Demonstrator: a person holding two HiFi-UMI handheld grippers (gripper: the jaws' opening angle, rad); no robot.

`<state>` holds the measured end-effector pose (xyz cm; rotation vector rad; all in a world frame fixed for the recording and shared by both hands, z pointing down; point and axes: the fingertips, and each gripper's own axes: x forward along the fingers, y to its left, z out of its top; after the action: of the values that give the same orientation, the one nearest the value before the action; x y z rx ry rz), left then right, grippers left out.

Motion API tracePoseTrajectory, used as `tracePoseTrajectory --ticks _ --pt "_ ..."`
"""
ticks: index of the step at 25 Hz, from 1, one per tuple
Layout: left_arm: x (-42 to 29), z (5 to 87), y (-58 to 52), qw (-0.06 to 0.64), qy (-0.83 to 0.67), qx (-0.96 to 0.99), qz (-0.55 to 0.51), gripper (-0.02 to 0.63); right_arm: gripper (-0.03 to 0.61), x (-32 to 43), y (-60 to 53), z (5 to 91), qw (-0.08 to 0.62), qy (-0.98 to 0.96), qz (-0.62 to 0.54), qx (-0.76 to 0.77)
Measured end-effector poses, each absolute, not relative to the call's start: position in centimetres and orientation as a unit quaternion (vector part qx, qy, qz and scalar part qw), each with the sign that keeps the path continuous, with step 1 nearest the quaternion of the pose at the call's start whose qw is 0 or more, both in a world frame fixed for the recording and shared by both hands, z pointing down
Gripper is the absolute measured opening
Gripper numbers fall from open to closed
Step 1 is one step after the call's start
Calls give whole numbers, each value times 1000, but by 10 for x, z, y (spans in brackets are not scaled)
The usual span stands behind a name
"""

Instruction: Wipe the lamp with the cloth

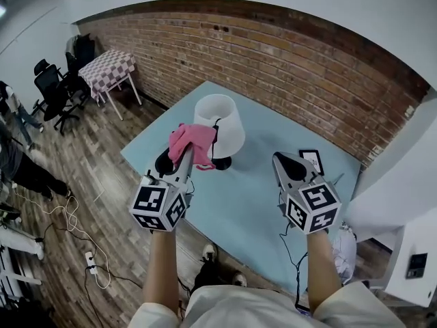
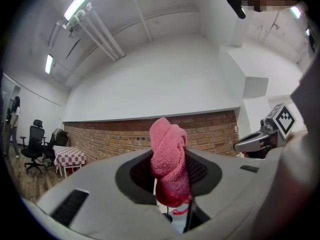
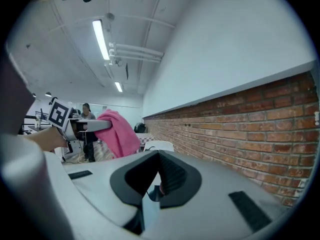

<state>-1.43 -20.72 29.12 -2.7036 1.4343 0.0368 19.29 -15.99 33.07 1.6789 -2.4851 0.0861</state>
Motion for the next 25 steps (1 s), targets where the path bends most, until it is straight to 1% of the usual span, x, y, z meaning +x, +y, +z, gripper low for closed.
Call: tracePoseTrajectory --ticks 8,18,25 --pt "-3 319 -288 48 447 -893 -24 132 11 194 -207 342 76 -809 44 582" --pt "11 369 -350 13 404 -913 -48 132 11 180 -273 350 112 -809 19 577" --pt "22 392 -356 22 376 -924 -62 133 11 169 -317 350 91 -837 25 539"
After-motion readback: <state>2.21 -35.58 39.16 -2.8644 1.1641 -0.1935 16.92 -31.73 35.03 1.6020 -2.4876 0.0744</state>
